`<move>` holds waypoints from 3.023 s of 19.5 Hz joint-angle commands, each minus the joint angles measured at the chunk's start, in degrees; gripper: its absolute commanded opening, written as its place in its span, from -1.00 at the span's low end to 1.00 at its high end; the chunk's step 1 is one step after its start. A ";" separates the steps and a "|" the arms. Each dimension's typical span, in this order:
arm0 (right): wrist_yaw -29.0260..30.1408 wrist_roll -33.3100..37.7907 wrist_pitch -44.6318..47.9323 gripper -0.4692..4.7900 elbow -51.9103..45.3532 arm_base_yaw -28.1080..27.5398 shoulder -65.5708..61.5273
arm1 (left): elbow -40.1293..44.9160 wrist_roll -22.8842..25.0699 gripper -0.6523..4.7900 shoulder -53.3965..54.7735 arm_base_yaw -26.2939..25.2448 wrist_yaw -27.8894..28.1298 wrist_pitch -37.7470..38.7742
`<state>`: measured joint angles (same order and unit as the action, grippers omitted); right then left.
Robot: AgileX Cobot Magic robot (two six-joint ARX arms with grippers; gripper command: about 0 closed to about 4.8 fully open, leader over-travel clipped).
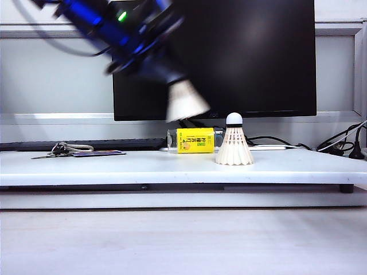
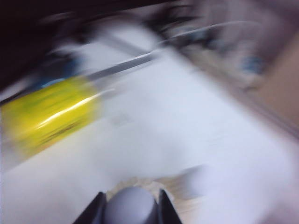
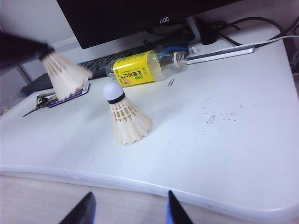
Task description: Stack the badminton balls on the table vertically.
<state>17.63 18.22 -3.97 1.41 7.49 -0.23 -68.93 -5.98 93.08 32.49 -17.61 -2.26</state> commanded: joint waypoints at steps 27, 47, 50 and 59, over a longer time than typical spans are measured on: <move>-1.20 -0.70 0.74 -0.07 0.26 -0.11 0.11 | -7.43 16.26 -0.32 6.88 14.78 18.14 -1.09; -1.62 -0.94 -0.04 -0.07 0.26 -0.11 0.11 | -7.48 16.48 -0.19 11.91 14.75 18.93 -0.11; -1.62 -0.94 -0.09 -0.07 0.26 -0.11 0.11 | -7.48 16.46 -0.19 11.91 14.64 18.93 -0.17; -1.62 -0.94 -0.13 -0.07 0.26 -0.11 0.11 | -7.58 14.84 0.64 11.87 12.68 19.10 -0.48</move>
<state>16.10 17.47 -4.62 1.43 7.40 -0.23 -76.23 9.17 105.10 45.19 1.58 -1.91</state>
